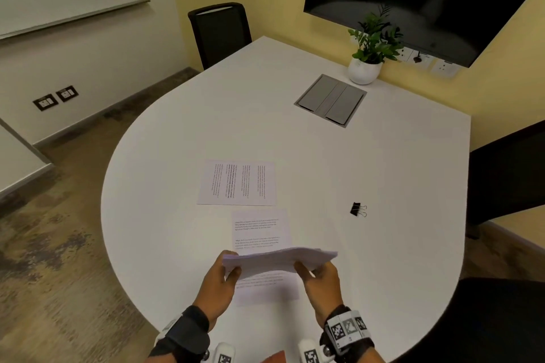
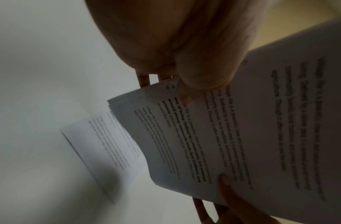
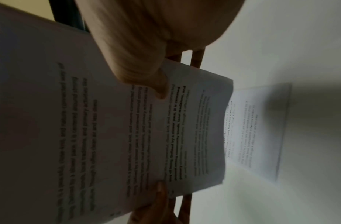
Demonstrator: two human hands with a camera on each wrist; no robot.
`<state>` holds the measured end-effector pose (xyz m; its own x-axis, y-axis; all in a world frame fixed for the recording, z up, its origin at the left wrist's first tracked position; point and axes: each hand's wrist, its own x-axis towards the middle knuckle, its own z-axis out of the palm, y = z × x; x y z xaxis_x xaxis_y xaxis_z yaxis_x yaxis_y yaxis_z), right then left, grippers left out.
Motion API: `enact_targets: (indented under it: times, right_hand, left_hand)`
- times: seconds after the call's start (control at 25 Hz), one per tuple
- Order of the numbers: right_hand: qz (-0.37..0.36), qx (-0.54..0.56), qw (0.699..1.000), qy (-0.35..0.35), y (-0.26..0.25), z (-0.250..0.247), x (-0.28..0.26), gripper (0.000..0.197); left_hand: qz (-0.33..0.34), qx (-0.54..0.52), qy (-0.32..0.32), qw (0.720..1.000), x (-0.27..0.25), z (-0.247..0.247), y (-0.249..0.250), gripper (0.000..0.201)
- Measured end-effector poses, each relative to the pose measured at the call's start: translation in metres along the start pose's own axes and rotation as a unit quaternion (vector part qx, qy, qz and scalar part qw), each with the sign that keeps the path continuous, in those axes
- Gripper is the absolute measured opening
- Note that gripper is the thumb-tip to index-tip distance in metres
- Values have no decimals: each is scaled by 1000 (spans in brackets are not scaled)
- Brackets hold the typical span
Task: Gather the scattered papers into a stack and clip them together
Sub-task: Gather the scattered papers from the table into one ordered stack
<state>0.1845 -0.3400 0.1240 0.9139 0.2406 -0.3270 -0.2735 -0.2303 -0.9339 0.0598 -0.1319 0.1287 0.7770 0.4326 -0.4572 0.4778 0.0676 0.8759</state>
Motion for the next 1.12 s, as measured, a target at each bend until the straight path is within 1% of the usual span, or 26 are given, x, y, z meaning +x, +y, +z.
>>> enact_targets:
  times: [0.04,0.12,0.24,0.32,0.4,0.48,0.56,0.68,0.76,0.84,0.88,0.96,1.04,1.08,1.12]
  right_hand:
    - [0,-10,1000,-6,8,3,0,25]
    - [5,-37,999,-24,23,10,-1,24]
    - [12,-55,998,-39,31,14,3,23]
    - [15,-41,998,-43,25,13,8,30]
    - [-2,-40,998,-54,17,11,15,35]
    - [-6,-32,997,-68,11,9,23,34]
    - [4,-8,997,-76,7,12,31,30]
    - [29,38,996,-74,8,22,43,29]
    - [42,58,994,-86,7,32,53,30]
    - [55,42,992,-106,6,44,66,23]
    - [67,25,991,-115,5,50,75,20]
    - [87,-31,988,-124,6,59,99,20]
    - [85,-118,981,-128,12,64,128,17]
    - [76,-184,970,-137,18,66,144,22]
    - [65,-255,953,-149,23,65,159,34]
  left_hand:
    - [-13,1,2,1000,4,1,-6,26]
    - [-33,0,-2,999,8,3,-16,33]
    - [-39,15,-9,999,17,3,-21,36]
    - [-32,12,-12,999,22,0,-15,37]
    - [-22,3,-13,1000,25,-6,-8,39]
    - [-22,-1,-18,1000,28,-15,-4,33]
    - [-39,-11,-35,999,28,-24,-6,31]
    - [-78,-40,-50,995,26,-34,-16,37]
    - [-94,-68,-51,992,25,-40,-25,41]
    - [-97,-68,-27,993,26,-46,-28,44]
    - [-92,-62,0,994,28,-49,-27,44]
    - [-79,-64,68,993,33,-57,-26,43]
    - [-70,-74,121,987,39,-69,-27,38]
    - [-72,-73,136,985,43,-75,-30,35]
    - [-76,-70,145,984,46,-81,-33,33]
